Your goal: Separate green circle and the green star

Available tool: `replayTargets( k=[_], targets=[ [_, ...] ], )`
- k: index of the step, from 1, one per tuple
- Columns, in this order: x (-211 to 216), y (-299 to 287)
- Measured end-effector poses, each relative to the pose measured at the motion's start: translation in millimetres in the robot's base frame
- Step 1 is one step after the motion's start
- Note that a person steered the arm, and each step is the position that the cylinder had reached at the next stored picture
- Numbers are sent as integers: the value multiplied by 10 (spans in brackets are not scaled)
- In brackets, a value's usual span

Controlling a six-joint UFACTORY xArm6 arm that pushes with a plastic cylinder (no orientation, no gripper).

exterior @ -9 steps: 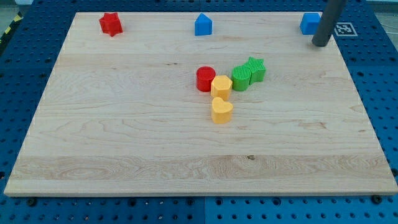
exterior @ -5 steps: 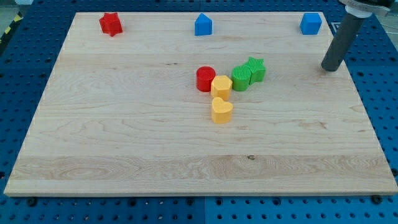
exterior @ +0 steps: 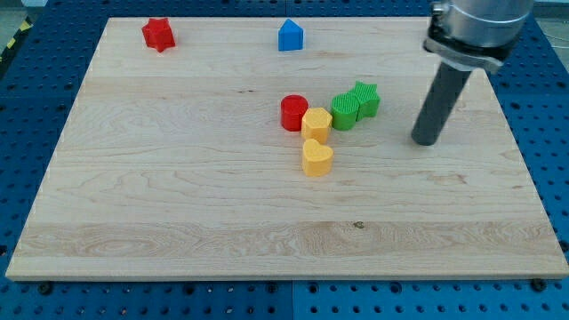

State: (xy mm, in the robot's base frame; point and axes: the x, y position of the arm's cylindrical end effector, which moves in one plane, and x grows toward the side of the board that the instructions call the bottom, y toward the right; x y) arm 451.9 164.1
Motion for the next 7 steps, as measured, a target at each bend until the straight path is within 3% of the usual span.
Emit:
replayTargets(
  k=[4, 7],
  targets=[
    [-36, -553],
    [-533, -730]
  ],
)
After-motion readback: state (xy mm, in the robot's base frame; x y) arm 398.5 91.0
